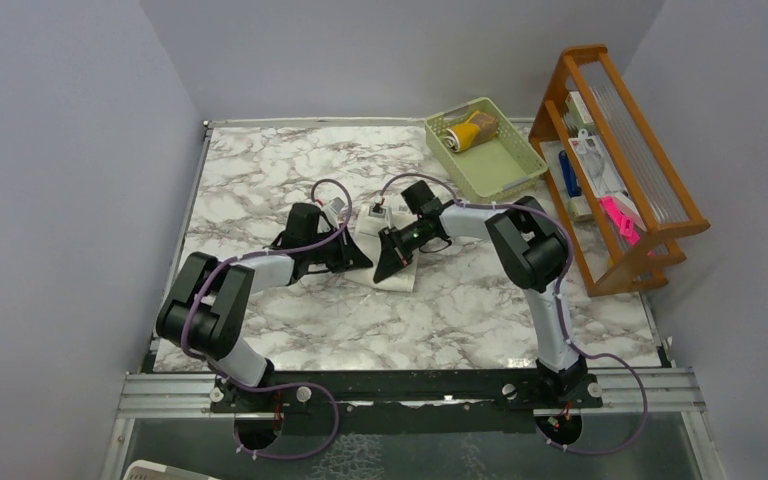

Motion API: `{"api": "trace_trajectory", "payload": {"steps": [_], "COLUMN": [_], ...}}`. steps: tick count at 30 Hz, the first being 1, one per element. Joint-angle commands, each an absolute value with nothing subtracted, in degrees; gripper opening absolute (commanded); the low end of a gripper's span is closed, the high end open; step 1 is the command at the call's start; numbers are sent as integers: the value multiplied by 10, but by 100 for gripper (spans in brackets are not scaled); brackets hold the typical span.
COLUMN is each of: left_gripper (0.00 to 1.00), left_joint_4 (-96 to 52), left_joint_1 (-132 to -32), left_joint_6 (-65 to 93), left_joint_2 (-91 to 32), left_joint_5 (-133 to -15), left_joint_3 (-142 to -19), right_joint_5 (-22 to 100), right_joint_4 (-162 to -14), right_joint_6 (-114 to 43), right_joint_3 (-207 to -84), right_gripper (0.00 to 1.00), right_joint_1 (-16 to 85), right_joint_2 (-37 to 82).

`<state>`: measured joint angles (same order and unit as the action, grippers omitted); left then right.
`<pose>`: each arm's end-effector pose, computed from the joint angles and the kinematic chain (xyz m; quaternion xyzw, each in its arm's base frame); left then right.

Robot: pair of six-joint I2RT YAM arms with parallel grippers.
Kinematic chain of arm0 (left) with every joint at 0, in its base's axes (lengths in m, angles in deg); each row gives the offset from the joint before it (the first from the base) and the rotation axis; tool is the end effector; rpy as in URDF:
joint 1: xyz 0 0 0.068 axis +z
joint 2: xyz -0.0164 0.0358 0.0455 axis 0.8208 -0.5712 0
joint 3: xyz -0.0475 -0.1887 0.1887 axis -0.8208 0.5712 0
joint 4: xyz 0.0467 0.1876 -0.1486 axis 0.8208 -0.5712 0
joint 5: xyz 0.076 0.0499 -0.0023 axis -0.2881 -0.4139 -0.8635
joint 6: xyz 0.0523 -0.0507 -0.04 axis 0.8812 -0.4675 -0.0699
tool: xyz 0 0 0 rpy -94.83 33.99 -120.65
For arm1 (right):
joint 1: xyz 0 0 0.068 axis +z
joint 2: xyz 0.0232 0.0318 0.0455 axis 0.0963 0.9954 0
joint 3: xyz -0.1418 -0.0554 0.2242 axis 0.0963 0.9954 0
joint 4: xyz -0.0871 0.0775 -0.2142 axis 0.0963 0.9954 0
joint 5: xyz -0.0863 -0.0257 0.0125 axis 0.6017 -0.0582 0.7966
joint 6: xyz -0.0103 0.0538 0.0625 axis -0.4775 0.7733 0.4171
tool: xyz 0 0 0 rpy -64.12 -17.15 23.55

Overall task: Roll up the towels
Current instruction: Roll the towel at the center of the board.

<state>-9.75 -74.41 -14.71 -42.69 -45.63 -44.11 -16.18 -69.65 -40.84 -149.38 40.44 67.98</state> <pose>0.2709 -0.1402 0.1490 -0.0254 0.8663 -0.4494 0.2166 0.3060 0.2921 0.1001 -0.3435 0.7700 0.5377 0.0094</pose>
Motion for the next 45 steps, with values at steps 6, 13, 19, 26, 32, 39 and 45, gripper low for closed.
{"api": "trace_trajectory", "payload": {"steps": [6, 13, 19, 26, 32, 39, 45], "left_gripper": [0, 0, 0, 0, 0, 0, 0], "left_joint_4": [-50, -53, -63, -63, -65, -71, -75], "left_joint_1": [-744, -743, -743, -743, -743, -743, -743], "left_joint_6": [-132, -115, -105, -100, -103, -100, -99], "left_joint_2": [-519, -563, -576, -578, -585, -593, -600], "left_joint_5": [-499, -542, -554, -561, -558, -551, -547], "left_joint_3": [-464, -474, -471, -461, -469, -476, -481], "right_joint_5": [-161, -67, 160, 310, 375, 281, 315], "right_joint_4": [-711, -733, -924, -1132, -1345, -1253, -1213], "right_joint_6": [-388, -396, -376, -360, -654, -861, -936], "right_joint_3": [-1496, -1458, -1313, -1178, -1022, -991, -1019], "right_gripper": [11, 67, 99, 76, 79, 100, 94], "right_joint_1": [396, 395, 395, 392, 528, 545, 565], "right_joint_2": [711, 642, 455, 356, 282, 289, 326]}}
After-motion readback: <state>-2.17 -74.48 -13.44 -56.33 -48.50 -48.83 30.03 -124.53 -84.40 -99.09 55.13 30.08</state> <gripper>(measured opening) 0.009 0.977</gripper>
